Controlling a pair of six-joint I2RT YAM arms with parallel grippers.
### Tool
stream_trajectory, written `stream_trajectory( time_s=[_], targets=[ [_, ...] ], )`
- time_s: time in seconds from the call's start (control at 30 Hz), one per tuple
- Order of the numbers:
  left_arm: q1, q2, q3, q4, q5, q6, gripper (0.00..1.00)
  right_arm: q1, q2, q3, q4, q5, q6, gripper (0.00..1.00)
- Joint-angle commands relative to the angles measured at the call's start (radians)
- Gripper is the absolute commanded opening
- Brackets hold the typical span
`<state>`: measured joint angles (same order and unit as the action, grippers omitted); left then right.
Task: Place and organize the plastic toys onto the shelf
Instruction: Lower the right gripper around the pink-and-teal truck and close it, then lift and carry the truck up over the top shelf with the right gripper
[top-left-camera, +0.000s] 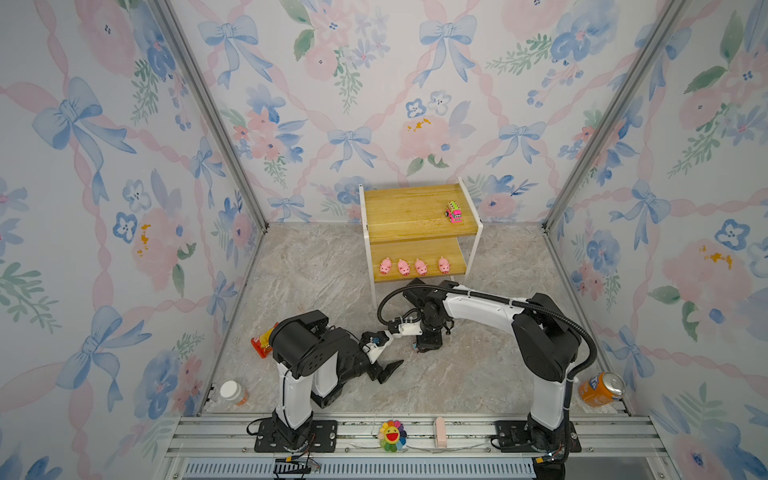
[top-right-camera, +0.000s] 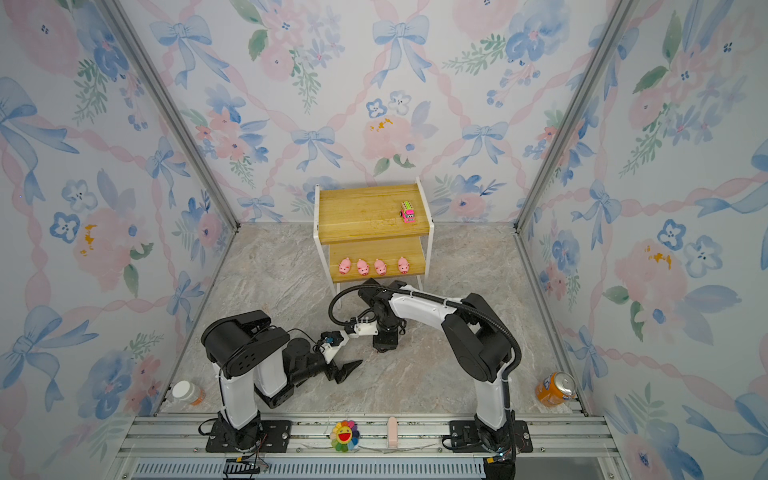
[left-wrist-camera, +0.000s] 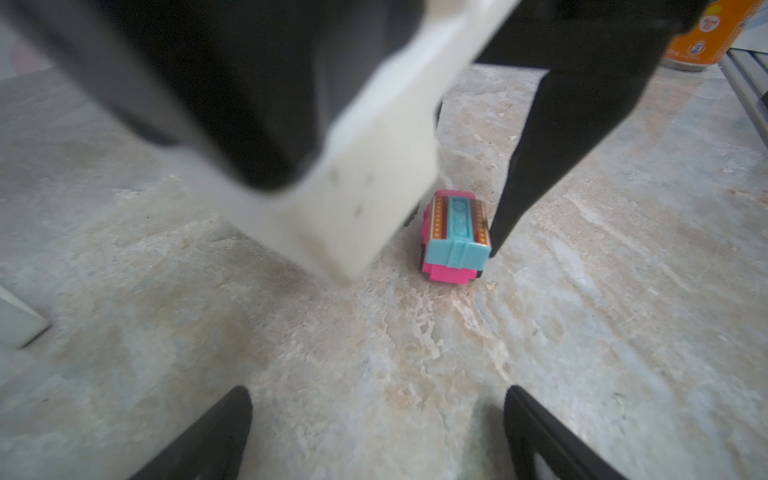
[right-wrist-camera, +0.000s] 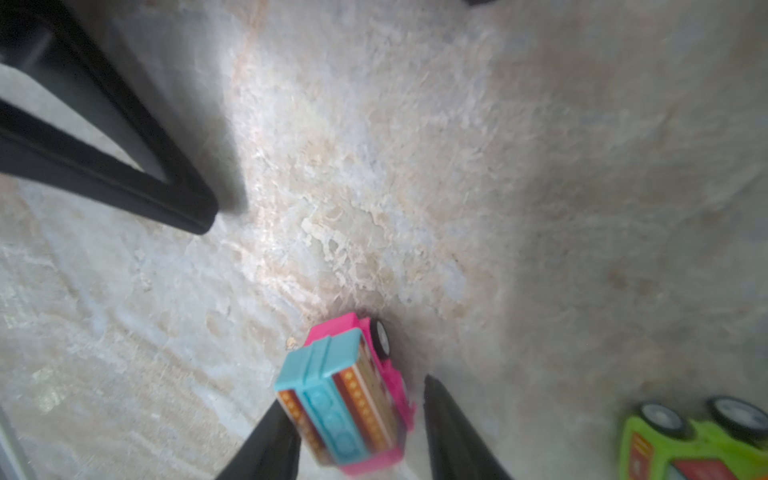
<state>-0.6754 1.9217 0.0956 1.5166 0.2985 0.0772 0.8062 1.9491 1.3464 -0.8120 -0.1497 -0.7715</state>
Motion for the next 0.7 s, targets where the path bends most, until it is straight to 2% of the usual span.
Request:
stream_trajectory(
  time_s=[0.0, 0.2, 0.5, 0.67],
  targets=[
    [0.004, 0.011, -0.009, -0.028, -0.009, -0.013, 0.95, 0.016, 0.027, 0.018, 0.004, -0.012, -0.011, 0.46],
    [0.003, 0.010, -0.006, -0.027, -0.010, -0.015, 0.95, 0.013, 0.055, 0.071, -0.038, -0.022, 0.071, 0.29],
    [0.004, 0.010, -0.007, -0.028, -0.010, -0.011, 0.95, 0.013, 0.062, 0.110, -0.086, -0.047, 0.205, 0.22],
    [0.005, 0.007, -0.006, -0.027, -0.009, -0.014, 0.95, 0.037, -0.012, 0.113, -0.143, -0.026, 0.275, 0.19]
  ],
)
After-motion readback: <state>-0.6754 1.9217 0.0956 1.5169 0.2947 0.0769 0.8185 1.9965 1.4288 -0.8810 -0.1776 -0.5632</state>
